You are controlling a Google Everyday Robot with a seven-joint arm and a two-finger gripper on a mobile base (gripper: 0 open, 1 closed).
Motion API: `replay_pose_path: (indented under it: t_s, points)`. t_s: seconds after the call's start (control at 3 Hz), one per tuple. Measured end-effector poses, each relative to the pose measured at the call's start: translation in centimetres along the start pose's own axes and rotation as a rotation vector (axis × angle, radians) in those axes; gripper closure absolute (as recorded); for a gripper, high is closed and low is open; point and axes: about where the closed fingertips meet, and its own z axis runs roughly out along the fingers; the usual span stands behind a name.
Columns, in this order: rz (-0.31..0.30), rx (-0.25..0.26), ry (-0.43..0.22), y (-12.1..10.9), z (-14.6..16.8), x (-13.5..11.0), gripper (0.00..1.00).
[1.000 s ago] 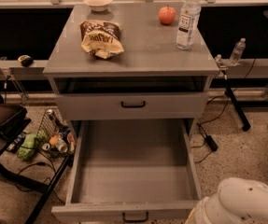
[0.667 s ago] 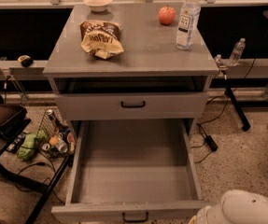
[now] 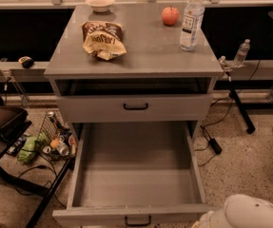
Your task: Close middle drawer
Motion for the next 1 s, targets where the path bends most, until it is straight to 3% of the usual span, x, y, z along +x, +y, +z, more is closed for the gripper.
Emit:
replay_pose_path:
  t_s: [0.33,0.67,1.0]
  points:
    - [0.014,-0.031,-0.023,0.0,2.2,0.1,1.0]
    - [0.002,0.007,-0.094,-1.2,5.5,0.6,1.0]
    - [-0.035,0.099,-0.168,-4.2,8.1,0.6,1.0]
